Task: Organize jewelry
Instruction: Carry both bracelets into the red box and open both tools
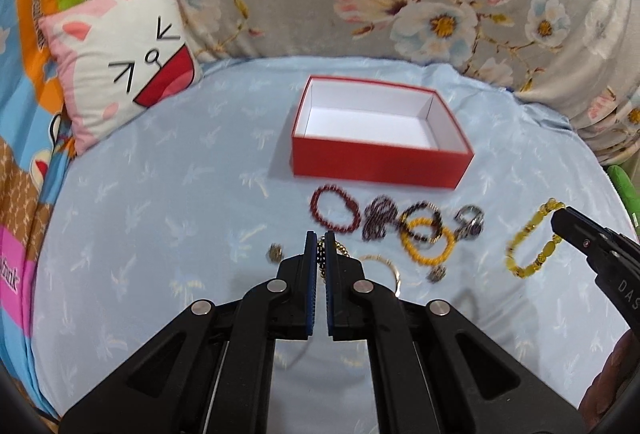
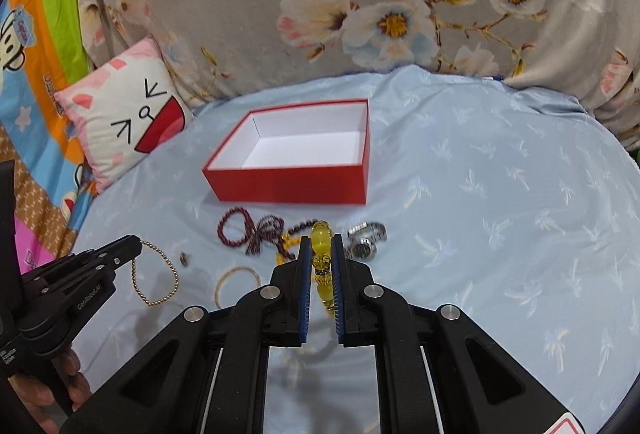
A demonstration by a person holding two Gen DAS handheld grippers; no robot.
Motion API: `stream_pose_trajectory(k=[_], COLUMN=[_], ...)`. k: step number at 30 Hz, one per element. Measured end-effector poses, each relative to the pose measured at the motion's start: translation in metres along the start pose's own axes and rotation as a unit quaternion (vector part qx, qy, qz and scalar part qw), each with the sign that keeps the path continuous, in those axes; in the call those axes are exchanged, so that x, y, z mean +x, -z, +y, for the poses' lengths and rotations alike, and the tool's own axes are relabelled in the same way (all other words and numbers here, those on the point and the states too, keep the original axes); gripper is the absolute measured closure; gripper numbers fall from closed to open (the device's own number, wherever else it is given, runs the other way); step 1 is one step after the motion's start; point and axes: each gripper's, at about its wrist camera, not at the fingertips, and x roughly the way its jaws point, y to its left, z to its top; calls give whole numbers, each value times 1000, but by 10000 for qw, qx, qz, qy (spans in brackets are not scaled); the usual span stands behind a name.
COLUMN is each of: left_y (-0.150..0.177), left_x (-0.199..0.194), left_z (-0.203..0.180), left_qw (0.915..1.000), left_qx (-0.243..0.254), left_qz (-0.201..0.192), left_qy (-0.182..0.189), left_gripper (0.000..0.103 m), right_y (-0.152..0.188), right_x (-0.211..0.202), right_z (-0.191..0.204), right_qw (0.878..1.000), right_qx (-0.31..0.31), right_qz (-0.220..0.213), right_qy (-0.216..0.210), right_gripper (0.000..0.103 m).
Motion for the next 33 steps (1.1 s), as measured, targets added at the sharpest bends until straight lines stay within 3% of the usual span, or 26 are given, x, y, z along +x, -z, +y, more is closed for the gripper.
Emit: stream_pose_trajectory(k=[9, 18, 25, 33], left_y=[-73, -142, -160, -162], left_x=[26, 110, 174, 222], left_z=[-21, -23, -22, -24], left_qw=[9990, 9992, 9997, 9994], left_qx=[205, 146, 69, 150], left_qz=[-395, -320, -103, 139], left_qy=[-31, -166, -199, -281], left_gripper=[100, 100, 100, 99], right_y=[-70, -135, -155, -151], right_x=[22, 102, 173, 230], right_z=[0, 4, 2, -9], right_qw=[9992, 9991, 9997, 9994], right_qx=[-52, -151, -79, -61], right_qz=[-373, -336, -47, 349], right_qy=[-139, -195, -219, -31], right_gripper=[94, 94, 93, 93])
